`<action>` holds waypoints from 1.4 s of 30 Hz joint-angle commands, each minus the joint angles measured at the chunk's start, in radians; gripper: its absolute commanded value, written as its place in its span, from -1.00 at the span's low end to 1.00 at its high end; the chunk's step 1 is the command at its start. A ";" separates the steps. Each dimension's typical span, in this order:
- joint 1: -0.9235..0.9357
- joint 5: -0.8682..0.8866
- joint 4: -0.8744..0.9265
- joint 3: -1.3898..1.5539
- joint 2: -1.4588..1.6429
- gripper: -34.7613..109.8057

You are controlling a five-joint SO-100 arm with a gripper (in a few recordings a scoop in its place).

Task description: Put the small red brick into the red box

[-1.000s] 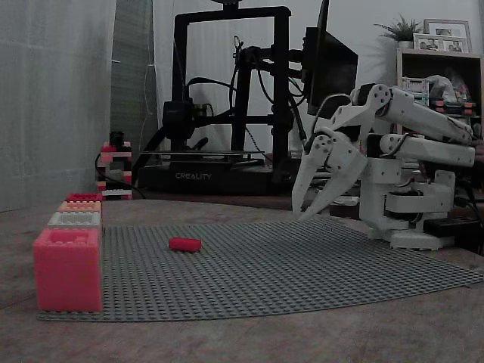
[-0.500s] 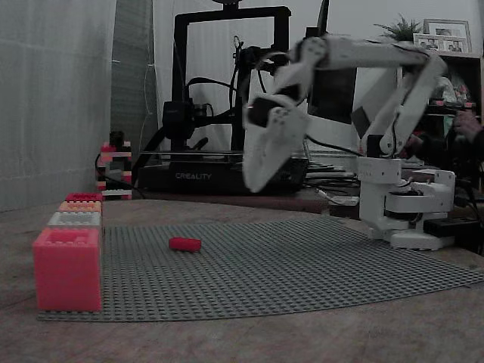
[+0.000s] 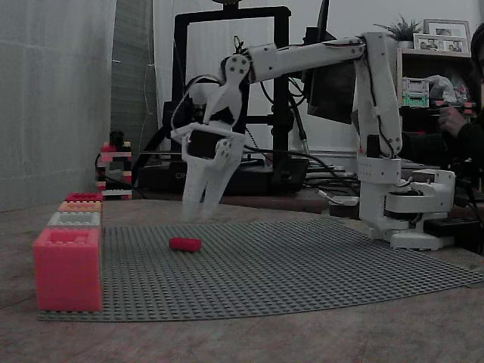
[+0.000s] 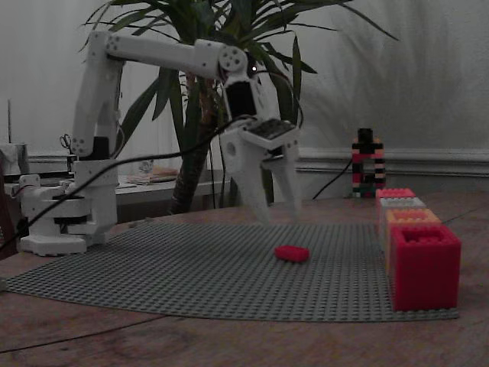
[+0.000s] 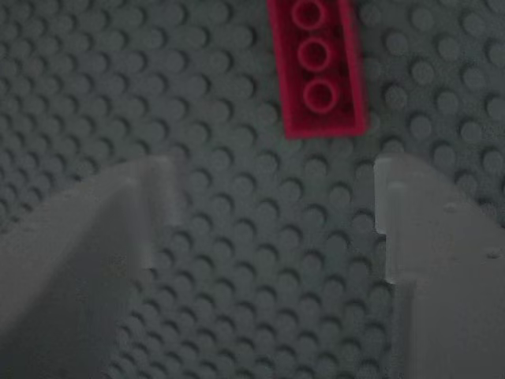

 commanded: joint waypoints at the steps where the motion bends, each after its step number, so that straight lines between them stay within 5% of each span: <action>1: 0.005 -0.051 0.005 -0.109 0.003 -0.09; 21: 0.037 -0.032 -0.025 -0.219 -0.206 -0.13; 31: 0.041 0.052 -0.048 -0.288 -0.233 -0.52; 37: 0.049 0.225 -0.038 -0.411 -0.216 -0.52; 42: 0.115 0.538 -0.034 -0.626 -0.233 -0.52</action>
